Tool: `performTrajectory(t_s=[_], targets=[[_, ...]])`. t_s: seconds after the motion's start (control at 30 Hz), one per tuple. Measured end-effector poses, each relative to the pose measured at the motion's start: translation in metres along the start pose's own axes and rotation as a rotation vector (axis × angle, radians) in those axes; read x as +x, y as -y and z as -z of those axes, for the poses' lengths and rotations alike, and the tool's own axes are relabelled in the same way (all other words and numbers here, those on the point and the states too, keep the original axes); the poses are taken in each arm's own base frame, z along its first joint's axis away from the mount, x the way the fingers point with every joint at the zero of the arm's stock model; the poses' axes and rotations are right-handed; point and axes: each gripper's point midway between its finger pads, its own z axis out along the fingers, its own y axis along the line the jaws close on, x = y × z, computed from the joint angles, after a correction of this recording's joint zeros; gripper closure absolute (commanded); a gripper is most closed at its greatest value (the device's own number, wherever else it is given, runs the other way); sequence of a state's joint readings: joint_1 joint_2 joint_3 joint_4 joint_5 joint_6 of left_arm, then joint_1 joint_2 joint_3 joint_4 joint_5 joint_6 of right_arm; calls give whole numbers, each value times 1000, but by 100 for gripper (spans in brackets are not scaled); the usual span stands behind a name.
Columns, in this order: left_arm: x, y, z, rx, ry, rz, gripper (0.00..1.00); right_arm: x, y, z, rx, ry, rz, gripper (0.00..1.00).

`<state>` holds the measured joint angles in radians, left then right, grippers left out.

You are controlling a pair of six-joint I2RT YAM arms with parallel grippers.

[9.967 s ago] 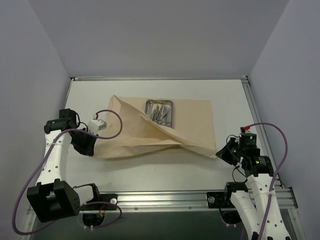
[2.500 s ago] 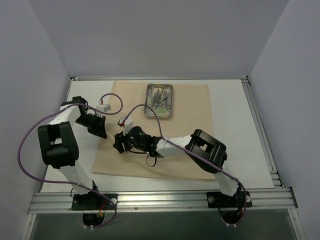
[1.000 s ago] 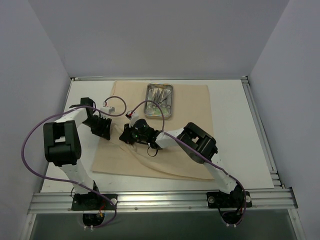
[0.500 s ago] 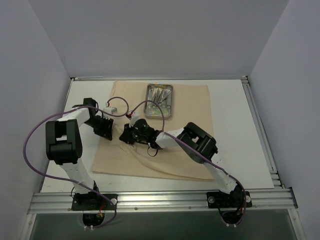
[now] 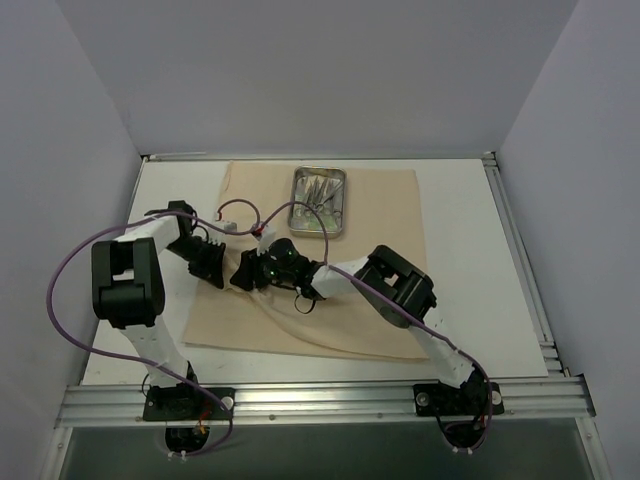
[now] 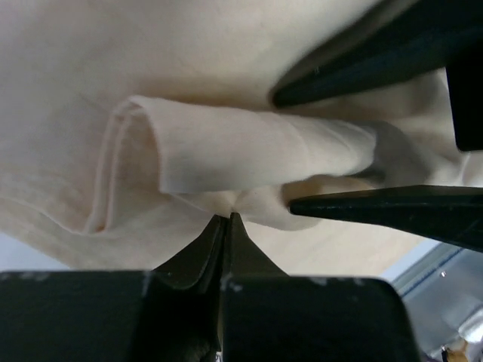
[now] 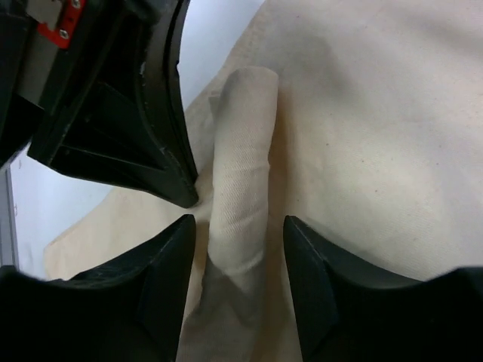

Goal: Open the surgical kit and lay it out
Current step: Smooth out the surgical kit at the center of the board.

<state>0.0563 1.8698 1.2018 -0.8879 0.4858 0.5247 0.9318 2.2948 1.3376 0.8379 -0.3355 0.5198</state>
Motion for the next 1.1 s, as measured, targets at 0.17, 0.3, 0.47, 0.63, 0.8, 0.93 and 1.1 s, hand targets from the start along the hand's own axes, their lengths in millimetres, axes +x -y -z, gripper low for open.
performTrajectory(t_s=[0.17,0.3,0.47,0.63,0.8,0.93,1.1], targets=[[22,8,21,9,-24,11,98,3,-4,15,5,-22,6,44],[55,13,52,-40,-34,22,98,3,-9,32,15,-46,10,42],[99,25,82,-86,-110,20,98,-2,-18,65,38,-52,6,42],[123,33,95,-114,-184,-24,98,-10,-19,108,117,-36,-12,42],[133,28,97,-128,-244,-44,98,-10,8,163,320,-38,-59,41],[138,24,91,-104,-288,-34,98,-9,44,207,510,-26,-118,41],[145,23,81,-55,-337,-25,98,7,99,270,739,-24,-228,41]])
